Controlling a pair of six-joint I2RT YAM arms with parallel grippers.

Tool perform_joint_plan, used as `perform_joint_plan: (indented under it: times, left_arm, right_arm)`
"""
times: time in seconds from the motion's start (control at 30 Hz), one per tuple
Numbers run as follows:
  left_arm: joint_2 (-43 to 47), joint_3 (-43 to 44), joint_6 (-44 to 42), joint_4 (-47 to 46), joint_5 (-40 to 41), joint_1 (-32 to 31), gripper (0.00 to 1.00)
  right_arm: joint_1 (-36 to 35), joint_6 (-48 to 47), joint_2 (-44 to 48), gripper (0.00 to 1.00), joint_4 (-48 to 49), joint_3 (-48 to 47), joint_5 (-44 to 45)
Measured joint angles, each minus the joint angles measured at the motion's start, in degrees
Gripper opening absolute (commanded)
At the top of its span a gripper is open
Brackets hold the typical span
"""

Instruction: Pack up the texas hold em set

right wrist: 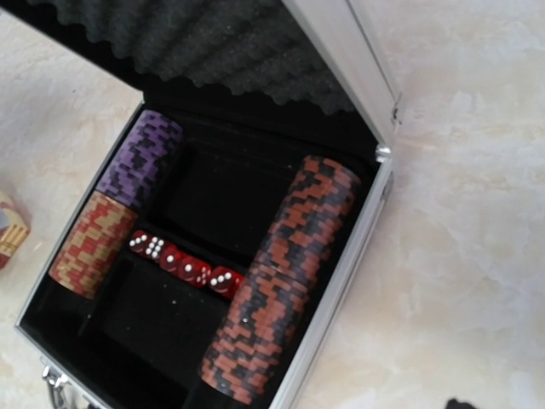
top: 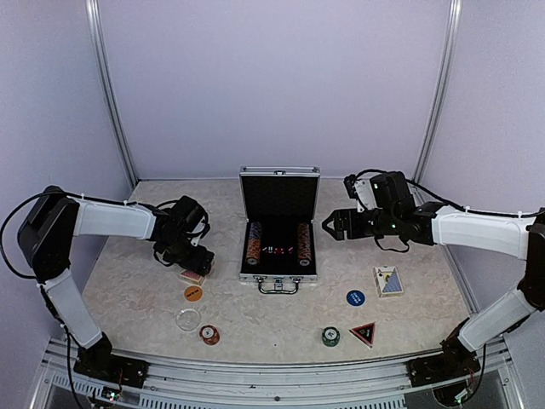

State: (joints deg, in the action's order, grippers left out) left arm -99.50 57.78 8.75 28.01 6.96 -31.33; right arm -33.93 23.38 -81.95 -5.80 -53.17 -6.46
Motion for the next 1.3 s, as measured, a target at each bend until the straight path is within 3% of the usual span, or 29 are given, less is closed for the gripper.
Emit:
perform_joint_plan:
  times: [0.6,1.0,1.3]
  left_arm:
    - [-1.22,-0.22,0.48,0.00,0.39,-0.94,0.78]
    - [-1.29,-0.13,1.25,0.07,1.55,-1.81,0.58]
    - [-1.29,0.57,1.22,1.44,2.89,-2.05,0.58]
  right_arm:
    - [0.00,0.04,0.00,0.86,0.11,0.55,-0.02]
    - [0.00,0.07,0.00,0.86,0.13,0.85,0.00]
    - [0.02,0.07,0.00,0.86,0.11,1.01,0.00]
